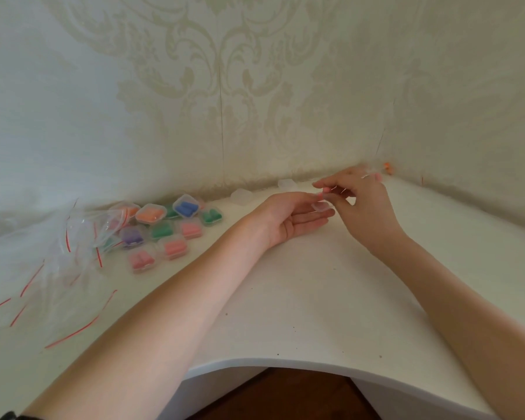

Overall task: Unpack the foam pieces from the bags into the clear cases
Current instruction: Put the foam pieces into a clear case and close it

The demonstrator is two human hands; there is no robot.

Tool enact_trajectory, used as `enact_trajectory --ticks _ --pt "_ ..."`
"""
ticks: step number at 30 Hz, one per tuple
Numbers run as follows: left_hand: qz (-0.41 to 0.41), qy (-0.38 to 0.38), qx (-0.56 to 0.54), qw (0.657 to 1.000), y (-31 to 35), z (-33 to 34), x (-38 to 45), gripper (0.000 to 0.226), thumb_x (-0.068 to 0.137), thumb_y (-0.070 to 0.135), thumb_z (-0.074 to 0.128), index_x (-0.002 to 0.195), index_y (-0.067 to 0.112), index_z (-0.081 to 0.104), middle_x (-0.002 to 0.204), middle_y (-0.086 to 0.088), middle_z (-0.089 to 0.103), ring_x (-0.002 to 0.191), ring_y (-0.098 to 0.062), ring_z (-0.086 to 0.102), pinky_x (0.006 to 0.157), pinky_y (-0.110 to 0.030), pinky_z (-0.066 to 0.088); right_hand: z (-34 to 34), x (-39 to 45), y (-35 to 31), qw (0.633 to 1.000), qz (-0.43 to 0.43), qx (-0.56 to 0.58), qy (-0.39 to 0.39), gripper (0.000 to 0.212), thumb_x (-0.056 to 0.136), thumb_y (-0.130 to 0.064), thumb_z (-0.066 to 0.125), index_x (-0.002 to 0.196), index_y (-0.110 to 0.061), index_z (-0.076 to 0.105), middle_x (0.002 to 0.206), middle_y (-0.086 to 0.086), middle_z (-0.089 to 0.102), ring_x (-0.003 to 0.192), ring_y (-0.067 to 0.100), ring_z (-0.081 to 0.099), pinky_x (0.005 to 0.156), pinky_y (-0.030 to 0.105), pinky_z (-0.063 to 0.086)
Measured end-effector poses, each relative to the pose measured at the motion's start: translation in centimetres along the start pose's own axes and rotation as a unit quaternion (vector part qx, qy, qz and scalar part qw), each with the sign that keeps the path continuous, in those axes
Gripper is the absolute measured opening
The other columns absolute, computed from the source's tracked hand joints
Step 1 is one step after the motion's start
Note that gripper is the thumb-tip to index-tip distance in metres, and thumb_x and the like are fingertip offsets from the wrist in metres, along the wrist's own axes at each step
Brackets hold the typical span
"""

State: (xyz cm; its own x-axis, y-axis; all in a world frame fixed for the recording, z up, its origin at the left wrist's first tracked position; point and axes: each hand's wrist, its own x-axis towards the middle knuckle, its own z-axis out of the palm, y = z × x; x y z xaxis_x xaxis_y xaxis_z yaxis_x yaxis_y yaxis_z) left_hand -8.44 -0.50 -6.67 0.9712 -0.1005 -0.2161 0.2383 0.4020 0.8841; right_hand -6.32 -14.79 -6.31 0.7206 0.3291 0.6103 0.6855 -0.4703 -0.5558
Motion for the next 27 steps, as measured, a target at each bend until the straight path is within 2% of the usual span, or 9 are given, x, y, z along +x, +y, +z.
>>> enact_trajectory --ticks 2,4,8,10,15,17,21,23,27 --pt "-0.004 0.001 -0.008 1.0 0.05 -0.03 -0.05 0.005 0.085 0.001 0.06 0.088 0.0 0.064 0.077 -0.012 0.071 0.067 -0.02 0.071 0.069 -0.028 0.059 0.11 -0.11 -0.01 0.999 -0.015 -0.028 -0.028 0.035 0.085 0.006 0.055 0.107 -0.02 0.064 0.085 -0.007 0.06 0.08 0.01 0.057 0.076 0.015 0.042" --pt "-0.008 0.0 -0.016 1.0 0.1 -0.06 -0.12 0.004 0.085 0.0 0.059 0.087 -0.001 0.063 0.073 -0.013 0.071 0.064 -0.02 0.071 0.068 -0.029 0.059 0.01 -0.04 0.04 0.997 -0.026 -0.056 -0.036 0.032 0.083 0.007 0.054 0.101 -0.02 0.057 0.083 -0.005 0.06 0.084 0.016 0.056 0.074 0.025 0.044" --pt "-0.013 0.001 -0.026 1.0 0.1 -0.09 -0.21 0.01 0.09 -0.001 0.051 0.088 -0.003 0.06 0.069 -0.014 0.07 0.061 -0.021 0.071 0.063 -0.029 0.058 -0.21 0.1 0.26 0.994 -0.036 -0.092 -0.056 0.026 0.084 0.004 0.056 0.086 -0.018 0.069 0.082 0.001 0.063 0.088 0.015 0.05 0.073 0.015 0.038" --pt "-0.015 0.003 -0.039 0.999 0.13 -0.14 -0.22 0.014 0.093 0.0 0.048 0.088 -0.004 0.059 0.068 -0.015 0.07 0.06 -0.021 0.07 0.061 -0.03 0.058 -0.18 0.09 0.25 0.995 -0.041 -0.077 -0.052 0.027 0.084 0.004 0.056 0.088 -0.015 0.074 0.085 -0.004 0.064 0.089 0.014 0.054 0.076 0.021 0.041" --pt "-0.02 0.001 -0.051 0.999 0.24 -0.18 -0.38 0.015 0.094 0.004 0.049 0.089 -0.002 0.061 0.071 -0.015 0.071 0.062 -0.022 0.071 0.064 -0.03 0.058 -0.2 0.19 0.24 0.997 -0.031 -0.053 -0.049 0.027 0.086 0.002 0.057 0.098 -0.017 0.072 0.08 -0.022 0.06 0.079 -0.013 0.053 0.072 0.005 0.035" --pt "-0.019 0.004 -0.054 0.998 0.21 -0.13 -0.34 0.015 0.094 0.004 0.05 0.087 -0.001 0.063 0.073 -0.013 0.071 0.063 -0.021 0.071 0.065 -0.029 0.058 -0.25 0.14 0.24 0.998 -0.024 -0.062 0.011 0.026 0.087 -0.002 0.057 0.104 -0.019 0.068 0.084 -0.027 0.057 0.079 -0.008 0.052 0.073 0.003 0.034" --pt "-0.013 0.002 -0.036 0.999 0.16 0.01 -0.44 0.014 0.094 0.006 0.053 0.087 0.001 0.064 0.075 -0.011 0.071 0.065 -0.019 0.071 0.065 -0.027 0.059 -0.57 0.38 0.62 0.99 0.057 -0.023 0.125 0.026 0.094 -0.012 0.053 0.119 -0.017 0.057 0.106 -0.006 0.051 0.089 0.009 0.051 0.076 0.009 0.036" --pt "-0.016 0.005 -0.051 0.999 0.21 -0.04 -0.36 0.023 0.098 0.012 0.047 0.087 -0.002 0.063 0.074 -0.014 0.071 0.064 -0.021 0.071 0.064 -0.028 0.058 -0.43 0.4 0.7 0.988 0.105 0.033 0.105 0.025 0.095 -0.016 0.051 0.12 -0.017 0.055 0.102 -0.005 0.056 0.091 0.011 0.056 0.072 0.005 0.037" --pt "-0.025 0.026 -0.093 0.995 0.31 -0.32 0.06 0.04 0.1 0.029 0.043 0.096 -0.008 0.057 0.08 -0.024 0.069 0.064 -0.03 0.07 0.063 -0.034 0.059 0.13 -0.24 0.02 0.992 0.077 0.091 0.028 0.02 0.098 -0.019 0.047 0.117 -0.023 0.053 0.085 -0.009 0.071 0.087 -0.001 0.063 0.075 0.001 0.038"
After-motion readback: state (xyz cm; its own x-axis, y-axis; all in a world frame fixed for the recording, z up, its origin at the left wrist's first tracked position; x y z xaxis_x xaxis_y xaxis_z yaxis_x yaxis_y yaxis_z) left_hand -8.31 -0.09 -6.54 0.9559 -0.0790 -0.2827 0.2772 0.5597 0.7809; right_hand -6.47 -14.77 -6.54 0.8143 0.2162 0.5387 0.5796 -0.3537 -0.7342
